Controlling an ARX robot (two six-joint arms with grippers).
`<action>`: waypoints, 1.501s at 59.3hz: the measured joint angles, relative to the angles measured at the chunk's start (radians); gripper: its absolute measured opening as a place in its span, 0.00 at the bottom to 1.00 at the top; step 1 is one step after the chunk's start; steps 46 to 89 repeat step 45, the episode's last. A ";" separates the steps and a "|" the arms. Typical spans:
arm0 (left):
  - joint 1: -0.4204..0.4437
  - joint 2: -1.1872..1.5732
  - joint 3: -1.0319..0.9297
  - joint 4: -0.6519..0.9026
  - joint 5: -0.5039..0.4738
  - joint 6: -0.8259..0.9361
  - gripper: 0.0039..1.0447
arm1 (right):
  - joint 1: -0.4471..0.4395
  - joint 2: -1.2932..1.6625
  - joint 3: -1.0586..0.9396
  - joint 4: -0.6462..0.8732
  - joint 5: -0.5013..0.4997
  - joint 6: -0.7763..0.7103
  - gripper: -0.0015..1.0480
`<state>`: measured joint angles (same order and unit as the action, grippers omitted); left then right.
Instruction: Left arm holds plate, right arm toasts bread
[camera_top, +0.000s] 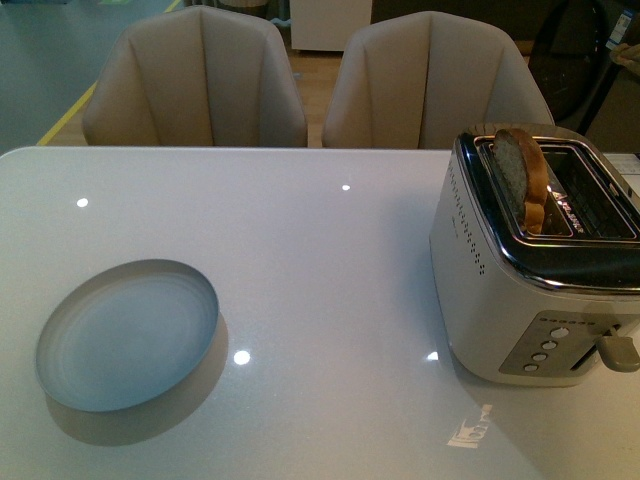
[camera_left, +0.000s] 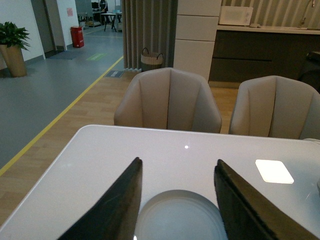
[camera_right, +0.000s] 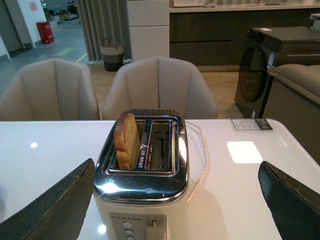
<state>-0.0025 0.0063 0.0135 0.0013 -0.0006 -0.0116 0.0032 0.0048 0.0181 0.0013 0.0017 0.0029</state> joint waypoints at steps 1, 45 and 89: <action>0.000 0.000 0.000 0.000 0.000 0.000 0.51 | 0.000 0.000 0.000 0.000 0.000 0.000 0.91; 0.000 0.000 0.000 0.000 0.000 0.002 0.93 | 0.000 0.000 0.000 0.000 0.000 0.000 0.91; 0.000 0.000 0.000 0.000 0.000 0.002 0.93 | 0.000 0.000 0.000 0.000 0.000 0.000 0.91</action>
